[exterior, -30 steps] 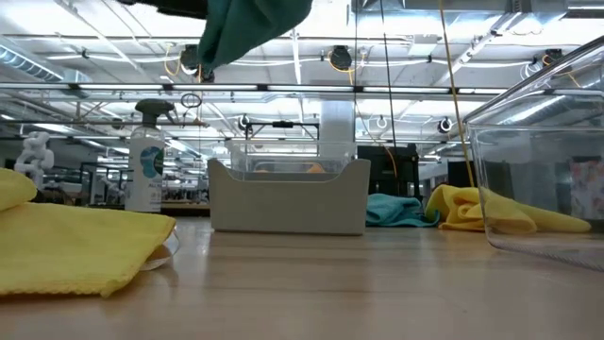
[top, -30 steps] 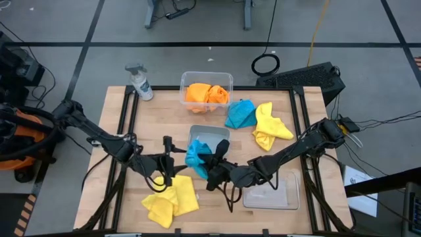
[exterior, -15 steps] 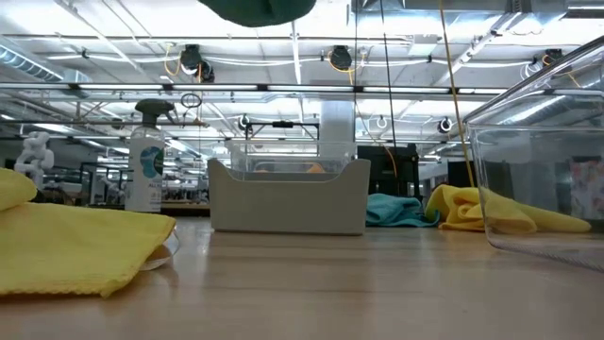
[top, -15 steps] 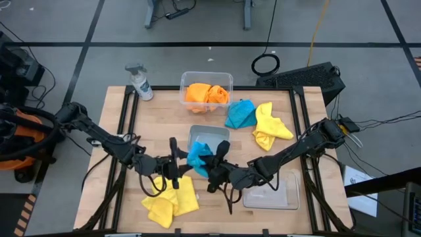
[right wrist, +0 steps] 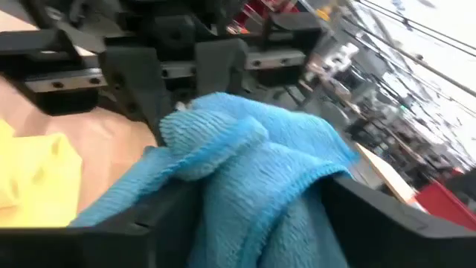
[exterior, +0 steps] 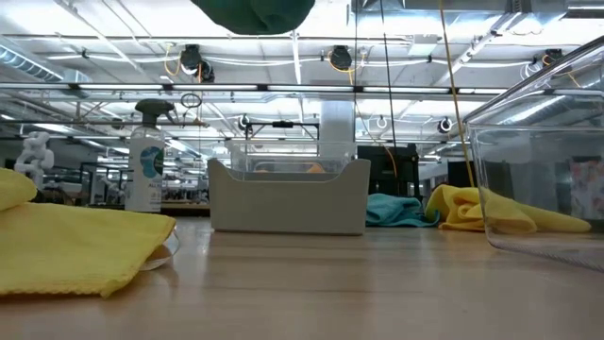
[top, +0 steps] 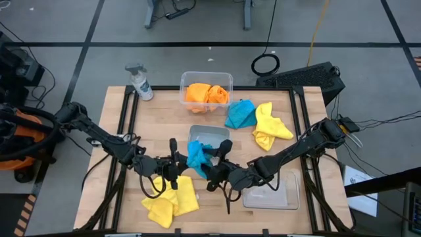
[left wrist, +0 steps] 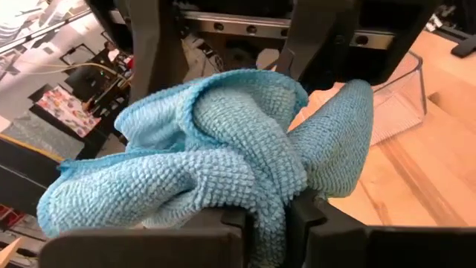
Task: Sort microfiber towel by color & place in baskets
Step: Put the bottom blue microfiber towel into the grey bin
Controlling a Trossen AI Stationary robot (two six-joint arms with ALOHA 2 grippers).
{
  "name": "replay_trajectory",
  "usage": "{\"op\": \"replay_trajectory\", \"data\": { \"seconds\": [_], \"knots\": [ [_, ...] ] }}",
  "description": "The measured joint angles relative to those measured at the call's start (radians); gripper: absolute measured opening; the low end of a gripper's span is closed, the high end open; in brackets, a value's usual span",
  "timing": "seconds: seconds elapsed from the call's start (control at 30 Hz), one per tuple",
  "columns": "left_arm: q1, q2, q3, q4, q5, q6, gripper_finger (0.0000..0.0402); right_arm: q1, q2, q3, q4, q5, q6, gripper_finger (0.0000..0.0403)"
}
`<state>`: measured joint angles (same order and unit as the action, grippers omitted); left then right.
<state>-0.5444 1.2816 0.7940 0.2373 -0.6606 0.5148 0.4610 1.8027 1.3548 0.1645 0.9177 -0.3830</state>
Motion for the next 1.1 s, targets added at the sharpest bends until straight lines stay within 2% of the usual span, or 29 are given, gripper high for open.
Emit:
{"op": "replay_trajectory", "data": {
  "seconds": [0.1,0.23,0.4,0.7,0.8,0.93,1.1],
  "knots": [
    [0.000,0.000,0.000,-0.009,-0.015,0.000,0.0030,0.022,0.000,-0.002,-0.026,0.071,-0.004,0.0317],
    [0.000,-0.005,0.002,-0.010,-0.024,0.000,0.0032,0.059,0.005,-0.005,-0.035,0.152,-0.058,0.0350],
    [0.001,-0.008,0.002,-0.022,-0.025,-0.002,0.0032,0.099,0.005,-0.005,-0.031,0.161,-0.070,0.0355],
    [0.001,-0.008,0.002,-0.008,-0.025,-0.009,0.0033,0.136,0.008,-0.004,-0.141,0.154,0.036,0.0352],
    [0.003,-0.008,0.002,0.030,0.035,-0.010,0.0033,0.127,0.012,-0.004,-0.121,0.181,0.033,0.0352],
    [0.016,-0.008,0.002,0.059,0.188,-0.014,0.0033,0.094,0.012,-0.003,-0.052,0.183,0.000,0.0352],
    [0.041,-0.008,0.002,0.063,0.242,-0.043,0.0033,0.061,0.012,-0.003,0.005,0.087,-0.065,0.0352]
  ]
}}
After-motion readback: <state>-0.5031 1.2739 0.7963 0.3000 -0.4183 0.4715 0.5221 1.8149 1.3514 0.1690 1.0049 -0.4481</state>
